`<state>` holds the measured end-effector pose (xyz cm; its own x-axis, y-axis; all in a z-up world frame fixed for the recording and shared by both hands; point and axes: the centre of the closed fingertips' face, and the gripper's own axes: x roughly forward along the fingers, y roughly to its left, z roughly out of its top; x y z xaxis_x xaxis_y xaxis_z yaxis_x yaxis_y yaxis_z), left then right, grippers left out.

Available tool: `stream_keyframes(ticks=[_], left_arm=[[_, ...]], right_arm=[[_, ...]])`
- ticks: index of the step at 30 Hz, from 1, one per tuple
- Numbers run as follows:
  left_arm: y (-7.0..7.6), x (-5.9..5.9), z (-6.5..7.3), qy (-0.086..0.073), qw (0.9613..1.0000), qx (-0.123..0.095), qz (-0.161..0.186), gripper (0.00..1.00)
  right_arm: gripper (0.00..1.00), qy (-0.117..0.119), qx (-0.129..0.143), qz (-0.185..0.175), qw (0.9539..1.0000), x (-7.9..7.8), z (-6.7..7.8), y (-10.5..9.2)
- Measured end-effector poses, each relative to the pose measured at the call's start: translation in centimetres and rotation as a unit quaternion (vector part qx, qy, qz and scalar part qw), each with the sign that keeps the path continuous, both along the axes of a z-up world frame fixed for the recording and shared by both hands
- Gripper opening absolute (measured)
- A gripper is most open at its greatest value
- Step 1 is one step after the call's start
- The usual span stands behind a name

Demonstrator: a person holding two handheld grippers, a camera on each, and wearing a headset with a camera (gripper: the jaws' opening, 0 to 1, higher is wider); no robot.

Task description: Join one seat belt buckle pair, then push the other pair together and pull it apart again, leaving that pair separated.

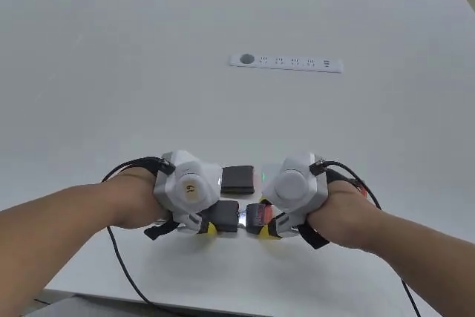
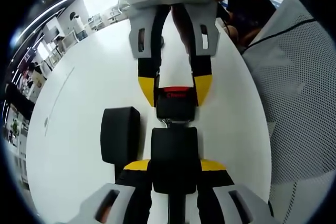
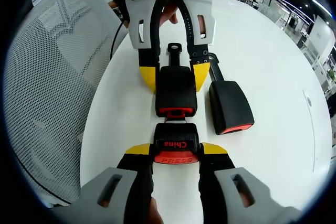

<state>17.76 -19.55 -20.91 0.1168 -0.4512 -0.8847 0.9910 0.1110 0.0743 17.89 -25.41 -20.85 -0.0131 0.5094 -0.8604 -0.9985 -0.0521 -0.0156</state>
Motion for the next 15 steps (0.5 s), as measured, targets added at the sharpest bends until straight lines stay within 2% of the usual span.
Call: stream_keyframes(ticks=[8,9,10,11,15], left_arm=[[0.0,-0.2,0.1,0.002,1.0,-0.001,0.003,0.33],[0.2,-0.2,0.1,0.005,1.0,0.004,0.003,0.33],[0.1,-0.2,0.1,0.004,1.0,0.001,0.003,0.33],[0.1,-0.3,0.1,0.005,1.0,0.0,0.004,0.33],[0.0,-0.4,0.0,0.006,1.0,0.002,0.001,0.33]], right_arm=[[0.3,-0.001,-0.001,-0.004,1.0,-0.4,-0.2,1.0],[0.3,-0.002,-0.022,-0.002,0.9998,-0.4,-0.4,0.5],[0.3,-0.012,0.0,0.018,0.9998,-0.3,-0.3,1.4],[0.3,-0.003,-0.003,-0.004,1.0,-0.5,-0.2,1.0],[0.3,-0.002,-0.004,-0.006,1.0,-0.7,-0.1,1.0]])
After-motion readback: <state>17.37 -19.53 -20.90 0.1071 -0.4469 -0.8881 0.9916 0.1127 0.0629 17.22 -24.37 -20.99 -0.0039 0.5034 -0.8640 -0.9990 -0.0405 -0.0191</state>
